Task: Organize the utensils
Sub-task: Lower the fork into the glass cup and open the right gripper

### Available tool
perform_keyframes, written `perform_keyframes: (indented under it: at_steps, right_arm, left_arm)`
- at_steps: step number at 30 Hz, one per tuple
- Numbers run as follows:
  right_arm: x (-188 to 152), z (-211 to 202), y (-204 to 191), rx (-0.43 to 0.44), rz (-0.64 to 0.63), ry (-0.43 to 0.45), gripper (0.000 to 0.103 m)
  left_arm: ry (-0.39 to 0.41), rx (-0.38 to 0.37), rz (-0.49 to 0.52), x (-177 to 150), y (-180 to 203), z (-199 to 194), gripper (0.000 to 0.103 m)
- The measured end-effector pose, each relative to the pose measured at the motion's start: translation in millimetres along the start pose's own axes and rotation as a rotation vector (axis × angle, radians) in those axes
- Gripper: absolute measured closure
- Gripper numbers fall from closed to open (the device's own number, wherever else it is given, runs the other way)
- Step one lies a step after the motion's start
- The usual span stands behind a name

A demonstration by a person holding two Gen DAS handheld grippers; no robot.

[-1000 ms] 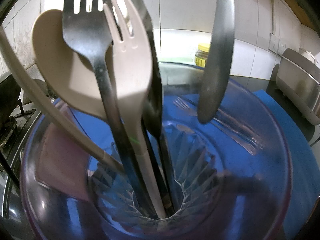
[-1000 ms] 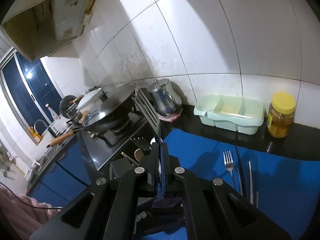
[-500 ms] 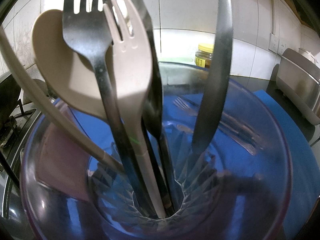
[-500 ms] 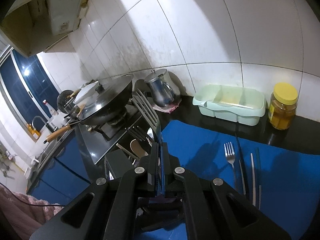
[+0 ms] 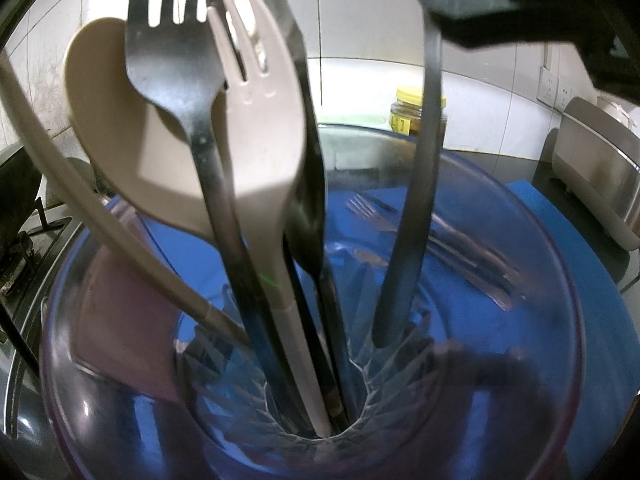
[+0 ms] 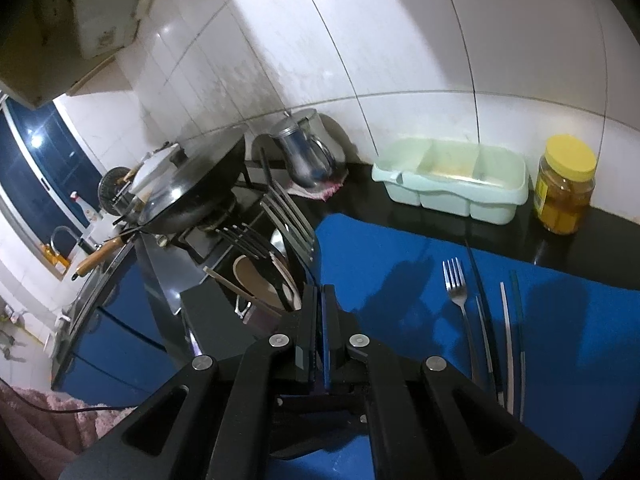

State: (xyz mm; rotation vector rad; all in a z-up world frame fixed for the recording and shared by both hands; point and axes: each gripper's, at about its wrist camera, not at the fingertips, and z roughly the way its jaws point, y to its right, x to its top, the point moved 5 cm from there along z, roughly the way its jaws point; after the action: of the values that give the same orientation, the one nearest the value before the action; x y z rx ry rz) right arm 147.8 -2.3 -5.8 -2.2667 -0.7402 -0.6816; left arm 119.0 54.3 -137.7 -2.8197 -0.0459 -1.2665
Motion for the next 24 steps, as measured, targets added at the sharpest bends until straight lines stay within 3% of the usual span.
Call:
perform_keyframes:
  at_steps: [8,19,24]
  right_arm:
    - [-6,18,5,-0.023,0.017,-0.072,0.100]
    - [-5,27,6,-0.011,0.040,-0.105,0.099]
    - [-3,26,5,-0.009,0.044,-0.097,0.092]
  left_arm:
    - [0.000,0.000,0.000,0,0,0,0.024]
    - [-0.001,0.000,0.000,1,0,0,0.024]
    - [-0.001,0.000,0.000,1,0,0,0.024]
